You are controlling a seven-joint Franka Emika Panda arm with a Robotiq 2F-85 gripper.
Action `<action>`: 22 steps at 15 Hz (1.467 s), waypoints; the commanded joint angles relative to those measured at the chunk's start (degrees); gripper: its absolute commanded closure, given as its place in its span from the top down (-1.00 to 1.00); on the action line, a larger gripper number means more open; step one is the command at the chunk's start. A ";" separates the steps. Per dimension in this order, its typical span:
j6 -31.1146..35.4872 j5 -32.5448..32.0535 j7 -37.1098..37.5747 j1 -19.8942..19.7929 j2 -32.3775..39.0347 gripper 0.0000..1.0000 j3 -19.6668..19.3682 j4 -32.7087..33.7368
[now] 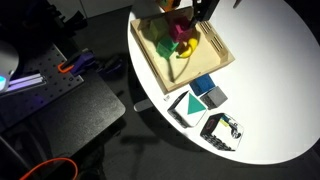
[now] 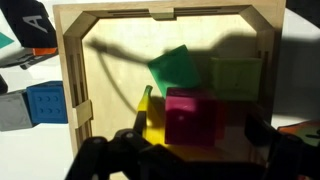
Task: Pick up the pink block and put it on the block with the number six on it
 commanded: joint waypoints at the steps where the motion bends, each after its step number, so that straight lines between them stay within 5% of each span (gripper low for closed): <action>1: -0.83 -1.57 3.14 -0.69 3.66 1.00 0.25 3.91; 10: -2.24 -1.14 3.02 -1.11 8.31 1.00 0.50 7.94; 11: -2.43 -1.10 2.93 -1.11 8.39 0.50 0.56 8.04; 12: -2.65 -1.17 2.99 -0.99 8.22 0.46 0.57 8.00; 17: -8.02 -0.39 2.56 -0.82 5.17 -0.35 1.41 7.48; 22: -14.13 -0.43 2.79 -0.40 0.88 -0.40 2.19 7.80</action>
